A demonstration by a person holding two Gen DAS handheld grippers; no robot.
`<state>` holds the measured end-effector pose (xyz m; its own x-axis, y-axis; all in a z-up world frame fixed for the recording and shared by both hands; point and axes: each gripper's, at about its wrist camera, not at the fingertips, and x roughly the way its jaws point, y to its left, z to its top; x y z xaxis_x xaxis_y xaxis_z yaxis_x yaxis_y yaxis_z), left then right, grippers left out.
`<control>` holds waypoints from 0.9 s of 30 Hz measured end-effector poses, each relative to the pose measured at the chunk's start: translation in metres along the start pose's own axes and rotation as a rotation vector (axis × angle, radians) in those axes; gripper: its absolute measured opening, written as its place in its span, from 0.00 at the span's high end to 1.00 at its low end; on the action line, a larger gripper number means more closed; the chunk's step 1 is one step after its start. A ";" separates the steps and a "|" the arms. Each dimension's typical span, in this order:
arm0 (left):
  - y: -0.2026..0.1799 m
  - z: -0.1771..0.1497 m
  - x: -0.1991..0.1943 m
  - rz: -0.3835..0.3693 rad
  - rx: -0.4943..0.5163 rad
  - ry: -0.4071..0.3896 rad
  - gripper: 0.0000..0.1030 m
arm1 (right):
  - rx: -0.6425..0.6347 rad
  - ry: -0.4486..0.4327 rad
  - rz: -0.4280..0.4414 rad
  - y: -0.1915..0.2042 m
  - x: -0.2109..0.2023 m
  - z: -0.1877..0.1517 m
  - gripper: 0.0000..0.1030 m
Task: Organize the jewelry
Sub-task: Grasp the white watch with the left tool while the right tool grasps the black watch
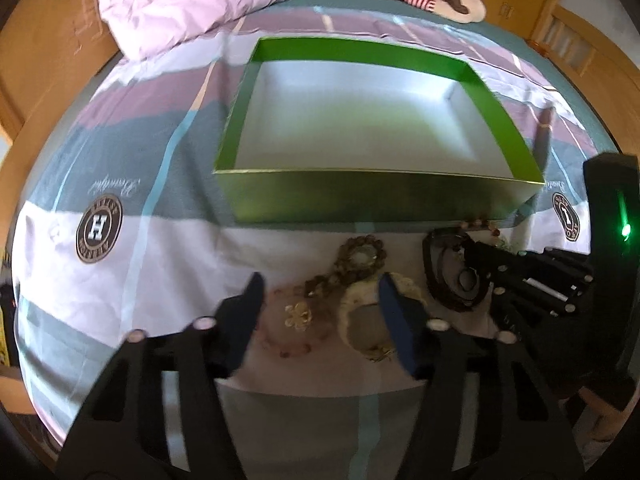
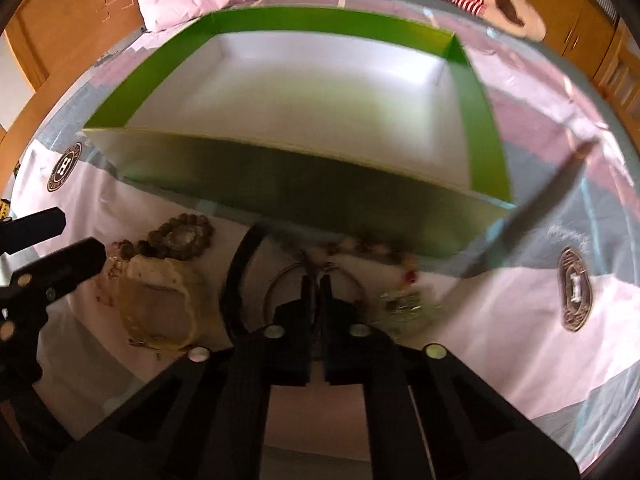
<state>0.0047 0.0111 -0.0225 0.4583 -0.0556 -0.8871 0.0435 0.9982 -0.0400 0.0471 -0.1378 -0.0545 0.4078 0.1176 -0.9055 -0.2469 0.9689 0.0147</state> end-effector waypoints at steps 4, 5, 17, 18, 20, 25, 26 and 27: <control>-0.012 -0.003 0.004 0.000 0.034 0.010 0.78 | 0.033 -0.005 0.009 -0.012 -0.011 -0.004 0.97; -0.014 -0.004 0.006 0.004 0.044 0.015 0.79 | 0.038 -0.008 0.009 -0.015 -0.013 -0.005 0.97; -0.031 -0.013 0.021 -0.030 0.098 0.057 0.91 | 0.060 -0.030 0.002 -0.022 -0.021 -0.010 0.97; -0.031 -0.013 0.024 -0.026 0.095 0.061 0.91 | 0.063 -0.030 0.002 -0.022 -0.021 -0.009 0.97; -0.029 -0.013 0.032 -0.069 0.076 0.091 0.91 | 0.069 -0.031 0.003 -0.024 -0.021 -0.009 0.97; -0.029 -0.016 0.042 -0.115 0.054 0.123 1.00 | 0.083 -0.039 0.012 -0.027 -0.024 -0.008 0.97; -0.029 -0.015 0.039 -0.125 0.051 0.113 1.00 | 0.085 -0.045 0.015 -0.028 -0.027 -0.007 0.97; -0.028 -0.013 0.034 -0.149 0.044 0.099 1.00 | 0.087 -0.050 0.017 -0.028 -0.029 -0.007 0.97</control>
<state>0.0073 -0.0184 -0.0578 0.3545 -0.1987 -0.9137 0.1440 0.9771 -0.1566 0.0359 -0.1703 -0.0320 0.4486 0.1426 -0.8823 -0.1777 0.9817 0.0684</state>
